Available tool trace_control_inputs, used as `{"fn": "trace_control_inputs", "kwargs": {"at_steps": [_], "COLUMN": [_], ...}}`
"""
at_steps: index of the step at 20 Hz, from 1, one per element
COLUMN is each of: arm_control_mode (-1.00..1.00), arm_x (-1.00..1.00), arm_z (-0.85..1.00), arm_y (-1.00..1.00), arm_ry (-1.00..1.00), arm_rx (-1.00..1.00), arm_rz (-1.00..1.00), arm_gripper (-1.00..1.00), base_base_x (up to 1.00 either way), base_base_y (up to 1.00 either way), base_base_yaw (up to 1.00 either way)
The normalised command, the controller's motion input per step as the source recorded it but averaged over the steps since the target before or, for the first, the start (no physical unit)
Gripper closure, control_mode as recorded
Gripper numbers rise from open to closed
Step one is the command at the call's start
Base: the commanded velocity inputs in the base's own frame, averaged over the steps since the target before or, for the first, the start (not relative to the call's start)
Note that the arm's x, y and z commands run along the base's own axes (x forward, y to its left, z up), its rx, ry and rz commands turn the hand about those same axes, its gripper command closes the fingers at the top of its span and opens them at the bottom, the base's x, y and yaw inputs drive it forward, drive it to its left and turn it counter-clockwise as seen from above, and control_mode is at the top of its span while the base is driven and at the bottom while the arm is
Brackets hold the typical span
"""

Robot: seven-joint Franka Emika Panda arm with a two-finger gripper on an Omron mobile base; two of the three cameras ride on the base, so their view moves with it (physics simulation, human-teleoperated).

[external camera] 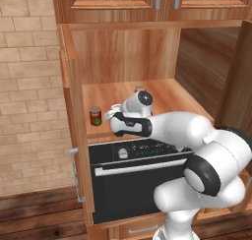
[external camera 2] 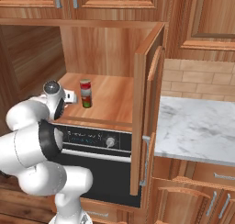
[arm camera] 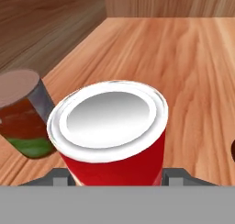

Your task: Stack two cans on top of the other two cans in the cabinet.

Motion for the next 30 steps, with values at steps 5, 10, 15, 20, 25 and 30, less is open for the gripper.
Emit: {"fn": "trace_control_inputs", "kwargs": {"at_steps": [5, 10, 15, 20, 25, 30], "arm_control_mode": [-1.0, -1.0, -1.0, -1.0, -1.0, -1.0], "arm_x": [-0.21, -0.17, 0.0, 0.0, -0.03, 0.0], "arm_z": [0.33, 0.25, 0.28, 0.29, 0.12, 0.07], "arm_y": [0.09, 0.06, 0.04, 0.01, 0.09, 0.14], "arm_ry": [0.0, 0.0, 0.0, -0.01, 0.0, -0.01], "arm_rx": [0.0, 0.01, 0.0, 0.0, 0.0, 0.0], "arm_rz": [0.0, 0.01, 0.05, 0.07, 0.1, 0.09], "arm_gripper": [1.0, 1.0, 1.0, 1.0, 1.0, 1.0], "base_base_x": [0.0, 0.0, 0.0, 0.0, 0.0, 0.0], "base_base_y": [0.0, 0.0, 0.0, 0.0, 0.0, 0.0], "base_base_yaw": [0.0, 0.0, 0.0, 0.0, 0.0, 0.0]}}
